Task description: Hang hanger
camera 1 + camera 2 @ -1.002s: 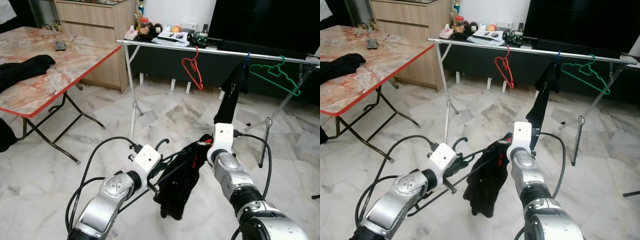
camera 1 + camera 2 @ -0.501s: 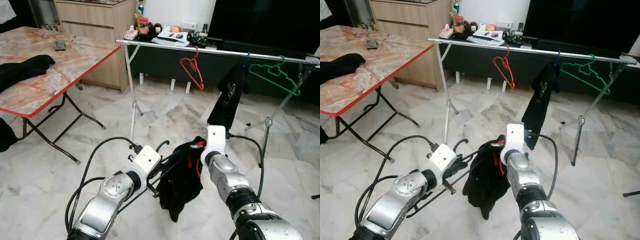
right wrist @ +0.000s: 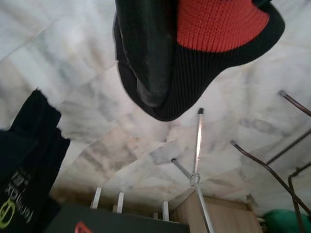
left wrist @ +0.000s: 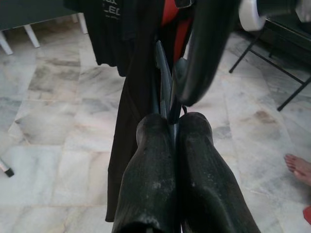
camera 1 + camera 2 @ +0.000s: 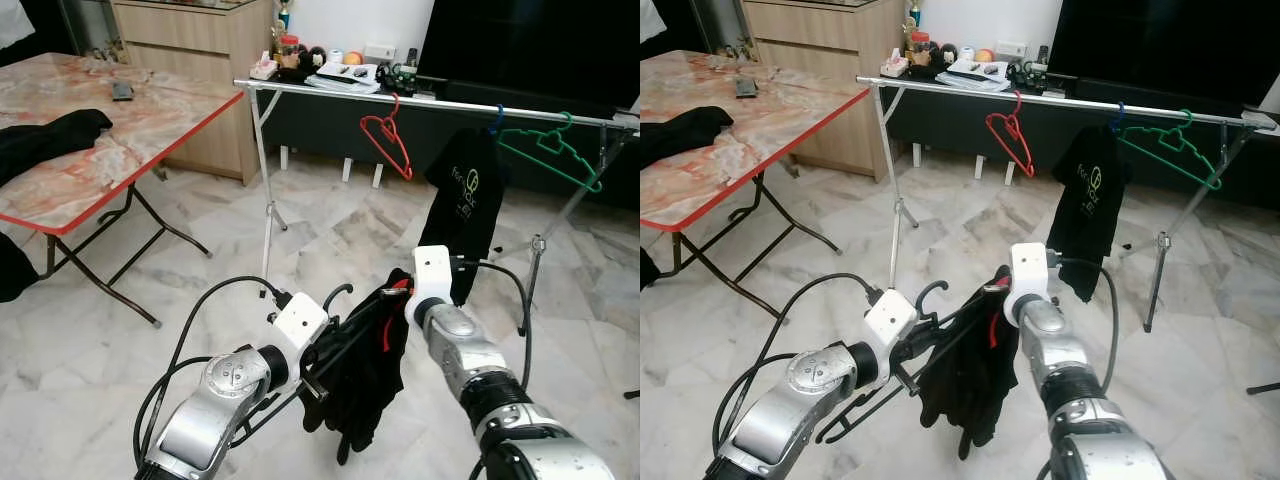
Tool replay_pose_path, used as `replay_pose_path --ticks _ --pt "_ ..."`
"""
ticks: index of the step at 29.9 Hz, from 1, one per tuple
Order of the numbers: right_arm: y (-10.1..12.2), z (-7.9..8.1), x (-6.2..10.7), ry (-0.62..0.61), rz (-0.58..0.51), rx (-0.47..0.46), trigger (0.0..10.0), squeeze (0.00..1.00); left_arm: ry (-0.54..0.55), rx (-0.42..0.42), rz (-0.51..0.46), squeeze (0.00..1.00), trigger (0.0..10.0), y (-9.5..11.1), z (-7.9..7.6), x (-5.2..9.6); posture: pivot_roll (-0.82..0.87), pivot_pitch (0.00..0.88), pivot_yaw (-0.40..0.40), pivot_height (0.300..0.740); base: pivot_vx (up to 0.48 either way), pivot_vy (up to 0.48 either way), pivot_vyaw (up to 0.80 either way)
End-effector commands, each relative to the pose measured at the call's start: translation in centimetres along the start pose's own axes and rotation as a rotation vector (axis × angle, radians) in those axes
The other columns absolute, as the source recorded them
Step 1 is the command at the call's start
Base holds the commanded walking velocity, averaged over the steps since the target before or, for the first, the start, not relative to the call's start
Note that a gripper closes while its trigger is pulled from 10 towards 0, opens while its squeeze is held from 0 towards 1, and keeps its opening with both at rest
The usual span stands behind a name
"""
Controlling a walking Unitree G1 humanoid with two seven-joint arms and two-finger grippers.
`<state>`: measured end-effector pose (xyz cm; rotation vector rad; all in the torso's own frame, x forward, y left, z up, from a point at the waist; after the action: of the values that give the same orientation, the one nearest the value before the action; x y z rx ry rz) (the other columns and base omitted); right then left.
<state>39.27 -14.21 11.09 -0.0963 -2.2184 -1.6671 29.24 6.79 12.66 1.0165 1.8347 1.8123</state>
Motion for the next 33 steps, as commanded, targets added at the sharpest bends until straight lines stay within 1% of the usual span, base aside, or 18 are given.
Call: replay_pose_path --ticks 1,2,3,6,11,14,16,19,26,28,30,33 --pt "1.0 -0.8 0.1 -0.018 -0.043 0.049 10.0 0.0 -0.045 -0.001 -0.014 0.0 10.0 0.3 -0.8 0.0 0.14 0.045 -0.082 0.74 0.0 0.0 0.0" --pt "1.0 -0.8 0.1 -0.018 -0.043 0.049 10.0 0.0 -0.045 -0.001 -0.014 0.0 10.0 0.3 -0.8 0.0 0.14 0.045 -0.082 0.74 0.0 0.0 0.0" --pt "1.1 -1.1 0.1 -0.029 -0.046 0.076 10.0 0.0 -0.048 -0.002 -0.01 0.0 10.0 0.3 -0.8 0.1 0.14 0.045 -0.08 0.74 0.0 0.0 0.0" --pt "1.4 -1.4 0.1 -0.033 -0.05 0.098 10.0 0.0 -0.053 -0.004 -0.006 0.0 10.0 0.3 -0.7 0.2 0.14 0.044 -0.08 0.74 0.0 0.0 0.0" --pt "1.8 -0.2 -0.1 0.026 -0.066 0.097 10.0 0.0 -0.055 -0.01 -0.006 0.0 10.0 0.4 -0.6 0.2 0.14 0.044 -0.079 0.74 0.0 0.0 0.0" --pt "1.9 0.9 -0.1 0.058 -0.069 0.054 10.0 0.0 -0.039 -0.014 -0.013 0.0 10.0 0.5 -0.5 0.1 0.14 0.045 -0.079 0.74 0.0 0.0 0.0" --pt "2.0 1.3 -0.1 0.071 -0.077 0.049 10.0 0.0 -0.03 -0.016 -0.014 0.0 10.0 0.5 -0.4 0.1 0.14 0.045 -0.079 0.74 0.0 0.0 0.0" --pt "2.2 2.0 0.0 0.086 -0.089 0.039 10.0 0.0 0.014 -0.022 0.003 0.0 10.0 0.3 0.1 -0.1 0.14 0.045 -0.079 0.74 0.0 0.0 0.0" --pt "2.7 2.0 0.2 0.042 -0.105 0.005 10.0 0.0 0.057 -0.038 0.052 0.0 10.0 -0.4 0.6 -0.1 0.13 0.045 -0.08 0.74 0.0 0.0 0.0" --pt "2.9 1.8 0.4 0.03 -0.113 0.025 10.0 0.0 0.063 -0.037 0.057 0.0 10.0 -0.5 0.7 -0.1 0.13 0.046 -0.081 0.74 0.0 0.0 0.0" --pt "4.0 1.5 0.8 0.017 -0.159 0.121 10.0 0.0 0.073 -0.036 0.054 0.0 10.0 -0.5 0.7 -0.1 0.13 0.046 -0.083 0.74 0.0 0.0 0.0" --pt "4.7 0.9 1.2 -0.014 -0.177 0.159 10.0 0.0 0.091 -0.036 0.052 0.0 10.0 -0.4 1.0 -0.2 0.13 0.047 -0.082 0.74 0.0 0.0 0.0"
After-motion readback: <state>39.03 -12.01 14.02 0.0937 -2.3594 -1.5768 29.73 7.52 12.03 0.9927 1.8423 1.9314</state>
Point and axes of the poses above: a point about 5 cm out from each wrist's last joint towards the gripper, its own x axis pointing back from the gripper into the wrist, its own y axis along the axis of the wrist's last joint, z = x × y, the point moved 1 cm from there along -x, pointing out of the wrist towards the gripper, and after that the axes turned 13 degrees about x, right-handed, at the moved point
